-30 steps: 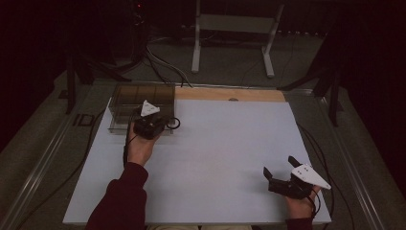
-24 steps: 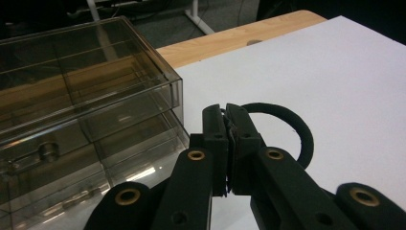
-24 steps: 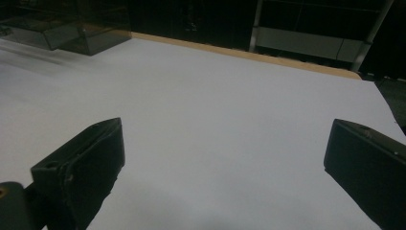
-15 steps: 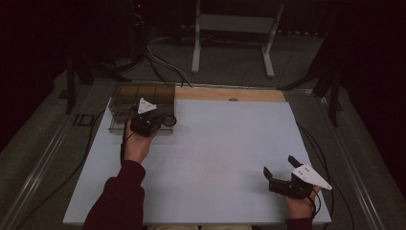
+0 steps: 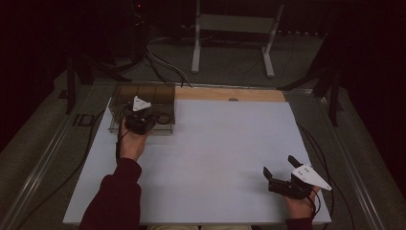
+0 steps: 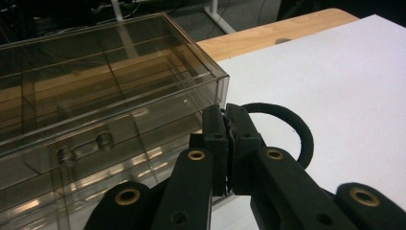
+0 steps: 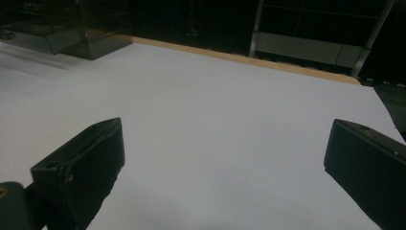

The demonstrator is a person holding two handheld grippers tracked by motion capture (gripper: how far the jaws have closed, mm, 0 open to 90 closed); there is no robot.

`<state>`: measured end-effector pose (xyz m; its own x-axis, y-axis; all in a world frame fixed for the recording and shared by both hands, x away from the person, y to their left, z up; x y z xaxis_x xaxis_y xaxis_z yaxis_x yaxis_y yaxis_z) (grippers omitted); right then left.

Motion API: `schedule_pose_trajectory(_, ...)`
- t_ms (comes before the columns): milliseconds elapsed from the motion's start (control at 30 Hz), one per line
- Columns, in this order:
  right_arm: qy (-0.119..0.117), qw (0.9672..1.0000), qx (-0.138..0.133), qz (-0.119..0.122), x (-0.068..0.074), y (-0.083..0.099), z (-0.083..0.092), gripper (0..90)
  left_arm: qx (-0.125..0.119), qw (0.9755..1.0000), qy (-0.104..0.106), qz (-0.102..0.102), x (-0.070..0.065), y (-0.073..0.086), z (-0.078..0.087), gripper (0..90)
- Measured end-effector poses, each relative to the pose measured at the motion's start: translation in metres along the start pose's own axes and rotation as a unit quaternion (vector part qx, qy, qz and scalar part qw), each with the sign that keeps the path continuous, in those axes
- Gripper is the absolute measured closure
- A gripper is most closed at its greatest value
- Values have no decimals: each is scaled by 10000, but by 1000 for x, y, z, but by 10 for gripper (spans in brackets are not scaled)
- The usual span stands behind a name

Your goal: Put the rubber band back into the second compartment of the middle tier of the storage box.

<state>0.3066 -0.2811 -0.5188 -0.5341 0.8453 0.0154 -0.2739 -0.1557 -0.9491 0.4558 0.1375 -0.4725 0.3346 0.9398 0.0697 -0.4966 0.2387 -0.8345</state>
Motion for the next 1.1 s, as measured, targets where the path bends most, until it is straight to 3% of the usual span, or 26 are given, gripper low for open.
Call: schedule_pose_trajectory(1100,30,10000,38,-57,-1,1,0,8,116,9992,-366,137,31,3,-3,891)
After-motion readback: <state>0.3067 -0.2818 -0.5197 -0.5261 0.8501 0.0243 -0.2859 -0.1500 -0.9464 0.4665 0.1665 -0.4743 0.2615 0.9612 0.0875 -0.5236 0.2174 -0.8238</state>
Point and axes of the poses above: each handheld gripper's, and its own axes: z roughly backward along the jaws, y roughly out of its underside, x roughly to its left, the point moved 8 cm from there along -z, roughly forward along the jaws, and after that the axes turned 10 degrees about -y, right-handed, at the moved point
